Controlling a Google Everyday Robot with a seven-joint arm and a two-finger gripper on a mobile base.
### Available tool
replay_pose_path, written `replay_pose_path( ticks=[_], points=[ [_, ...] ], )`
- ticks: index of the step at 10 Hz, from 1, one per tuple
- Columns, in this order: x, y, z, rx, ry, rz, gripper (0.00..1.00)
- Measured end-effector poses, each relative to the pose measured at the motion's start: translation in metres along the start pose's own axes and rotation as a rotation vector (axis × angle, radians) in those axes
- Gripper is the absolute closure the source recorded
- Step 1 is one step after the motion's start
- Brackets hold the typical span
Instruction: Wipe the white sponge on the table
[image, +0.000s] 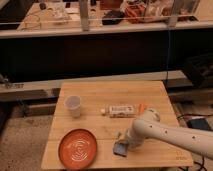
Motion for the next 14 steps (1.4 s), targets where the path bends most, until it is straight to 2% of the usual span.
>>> replay_pose_path(
  ticks=[2,4,7,10,14],
  points=[
    [0.034,0.032,-0.018,-0.013,0.013,0.042,0.82],
    [0.058,0.052,-0.029,-0.006,0.010,0.049,0.82],
    [0.076,0.054,-0.042,0.008,-0.007,0.016,0.82],
    [0.070,0.019,-0.054,0.024,-0.009,-0.046,0.82],
    [0.035,-0.068,-0.063,0.029,-0.001,-0.168,0.82]
  ],
)
